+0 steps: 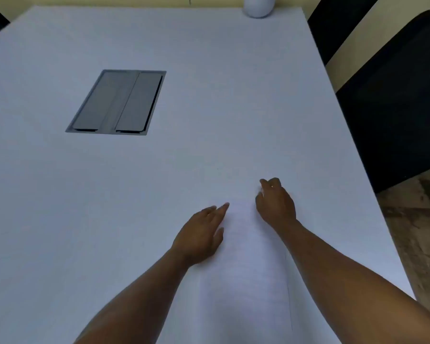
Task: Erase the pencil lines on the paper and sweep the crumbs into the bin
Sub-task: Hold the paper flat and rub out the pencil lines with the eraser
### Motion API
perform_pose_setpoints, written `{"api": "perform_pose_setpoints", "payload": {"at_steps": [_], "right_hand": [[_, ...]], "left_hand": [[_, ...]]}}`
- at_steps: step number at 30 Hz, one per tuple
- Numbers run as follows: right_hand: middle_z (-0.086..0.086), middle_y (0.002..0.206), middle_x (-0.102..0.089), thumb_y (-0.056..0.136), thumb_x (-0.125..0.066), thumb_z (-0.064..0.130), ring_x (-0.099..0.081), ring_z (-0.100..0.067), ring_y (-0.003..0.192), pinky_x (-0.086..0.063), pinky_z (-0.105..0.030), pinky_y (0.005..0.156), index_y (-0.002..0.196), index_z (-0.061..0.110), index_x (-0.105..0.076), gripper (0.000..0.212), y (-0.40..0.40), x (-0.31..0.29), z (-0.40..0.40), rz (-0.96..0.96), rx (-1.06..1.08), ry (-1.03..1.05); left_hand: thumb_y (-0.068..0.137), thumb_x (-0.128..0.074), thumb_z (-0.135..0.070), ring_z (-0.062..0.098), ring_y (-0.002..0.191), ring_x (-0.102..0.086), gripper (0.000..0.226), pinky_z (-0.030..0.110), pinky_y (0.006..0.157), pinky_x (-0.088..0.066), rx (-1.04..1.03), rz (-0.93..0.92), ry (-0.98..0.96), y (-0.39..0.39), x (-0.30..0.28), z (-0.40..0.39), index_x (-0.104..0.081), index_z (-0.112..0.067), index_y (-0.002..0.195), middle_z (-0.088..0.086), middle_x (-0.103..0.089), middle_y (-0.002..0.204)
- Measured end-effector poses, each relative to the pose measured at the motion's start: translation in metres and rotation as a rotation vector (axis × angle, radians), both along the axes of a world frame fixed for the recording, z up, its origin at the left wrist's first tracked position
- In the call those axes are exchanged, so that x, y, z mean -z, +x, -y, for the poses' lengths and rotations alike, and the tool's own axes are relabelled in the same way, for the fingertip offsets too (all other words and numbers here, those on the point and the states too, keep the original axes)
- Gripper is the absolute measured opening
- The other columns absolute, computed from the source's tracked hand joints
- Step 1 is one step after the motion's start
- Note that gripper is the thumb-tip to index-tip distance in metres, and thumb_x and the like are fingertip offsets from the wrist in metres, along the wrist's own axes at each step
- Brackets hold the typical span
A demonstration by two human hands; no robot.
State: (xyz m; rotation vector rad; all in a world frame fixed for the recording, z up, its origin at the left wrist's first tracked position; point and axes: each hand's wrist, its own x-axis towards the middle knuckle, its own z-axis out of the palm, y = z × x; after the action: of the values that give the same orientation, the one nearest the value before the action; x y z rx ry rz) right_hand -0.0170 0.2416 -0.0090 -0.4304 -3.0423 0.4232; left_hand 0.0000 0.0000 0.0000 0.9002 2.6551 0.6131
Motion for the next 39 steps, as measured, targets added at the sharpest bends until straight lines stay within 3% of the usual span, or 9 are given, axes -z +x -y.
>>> {"api": "perform_pose_setpoints", "payload": {"at_steps": [3,9,14,19,23,27,31,36,39], "right_hand": [[-0.012,0.12,-0.05,0.091,-0.051,0.007,-0.059,-0.032,0.095,-0.052,-0.036,0.073,0.126,0.008,-0.055,0.035,-0.002,0.011,-0.002,0.019,0.042,-0.051],[-0.018,0.101,-0.051,0.096,-0.052,0.008,-0.06,-0.04,0.079,-0.051,-0.04,0.066,0.114,0.004,-0.063,0.021,-0.009,0.032,-0.015,-0.116,0.09,-0.102],[-0.016,0.11,-0.06,0.096,-0.052,0.009,-0.063,-0.034,0.091,-0.049,-0.035,0.081,0.112,0.004,-0.067,0.022,-0.01,0.026,-0.012,-0.224,0.205,-0.281],[-0.004,0.099,-0.069,0.095,-0.053,0.01,-0.06,-0.012,0.08,-0.039,-0.014,0.072,0.101,0.009,-0.069,0.017,0.025,0.004,0.031,-0.397,0.432,-0.572],[0.005,0.105,-0.072,0.099,-0.048,0.013,-0.067,-0.01,0.094,-0.053,-0.022,0.083,0.109,0.016,-0.068,0.023,0.056,0.007,0.061,-0.365,0.532,-0.796],[0.005,0.105,-0.071,0.101,-0.046,0.014,-0.068,-0.015,0.089,-0.057,-0.039,0.085,0.112,0.019,-0.068,0.024,0.065,0.023,0.063,-0.282,0.556,-0.832],[0.007,0.096,-0.071,0.098,-0.056,0.025,-0.068,-0.011,0.073,-0.059,-0.027,0.07,0.109,0.021,-0.068,0.017,0.064,0.023,0.054,-0.18,0.531,-0.875],[0.006,0.1,-0.072,0.093,-0.066,0.029,-0.07,-0.014,0.088,-0.058,-0.039,0.085,0.115,0.019,-0.069,0.025,0.057,0.027,0.052,-0.127,0.463,-0.787],[0.007,0.095,-0.072,0.092,-0.068,0.026,-0.069,-0.009,0.086,-0.058,-0.034,0.083,0.111,0.018,-0.07,0.021,0.042,0.023,0.063,-0.154,0.353,-0.716]], "left_hand": [[0.102,-0.037,-0.037,0.027,0.151,-0.037,0.064,0.045,0.117,-0.041,0.109,-0.093,-0.002,0.002,0.028,0.008,-0.031,-0.014,0.161,0.003,-0.042,0.162],[0.103,-0.038,-0.05,0.018,0.16,0.007,0.074,0.033,0.128,-0.004,0.202,-0.116,-0.097,-0.001,0.052,0.02,-0.01,-0.023,0.166,0.0,0.004,0.174],[0.105,-0.033,-0.056,0.018,0.16,0.008,0.073,0.036,0.129,0.001,0.253,-0.134,-0.151,0.001,0.066,0.024,-0.016,-0.019,0.165,0.001,-0.001,0.174],[0.106,-0.029,-0.057,0.021,0.16,0.005,0.072,0.037,0.128,0.001,0.181,-0.178,-0.179,0.002,0.071,0.011,-0.021,-0.015,0.164,0.005,-0.006,0.174],[0.107,-0.02,-0.06,0.02,0.159,0.014,0.075,0.039,0.128,0.005,0.165,-0.161,-0.186,-0.001,0.068,0.005,-0.007,-0.016,0.166,0.004,0.005,0.174],[0.107,-0.024,-0.062,0.019,0.159,0.015,0.076,0.04,0.13,0.004,0.272,-0.139,-0.163,-0.005,0.066,0.014,-0.004,-0.019,0.166,0.002,0.01,0.173],[0.106,-0.029,-0.061,0.022,0.16,0.008,0.077,0.044,0.129,-0.005,0.309,-0.185,-0.153,-0.009,0.069,0.024,-0.012,-0.017,0.166,0.004,0.003,0.174],[0.105,-0.032,-0.062,0.022,0.16,0.005,0.079,0.05,0.128,-0.012,0.295,-0.198,-0.155,-0.009,0.067,0.023,-0.014,-0.014,0.165,0.005,-0.001,0.174],[0.104,-0.033,-0.062,0.023,0.16,0.005,0.08,0.05,0.129,-0.013,0.299,-0.193,-0.158,-0.01,0.067,0.023,-0.014,-0.015,0.166,0.004,-0.001,0.174]]}}
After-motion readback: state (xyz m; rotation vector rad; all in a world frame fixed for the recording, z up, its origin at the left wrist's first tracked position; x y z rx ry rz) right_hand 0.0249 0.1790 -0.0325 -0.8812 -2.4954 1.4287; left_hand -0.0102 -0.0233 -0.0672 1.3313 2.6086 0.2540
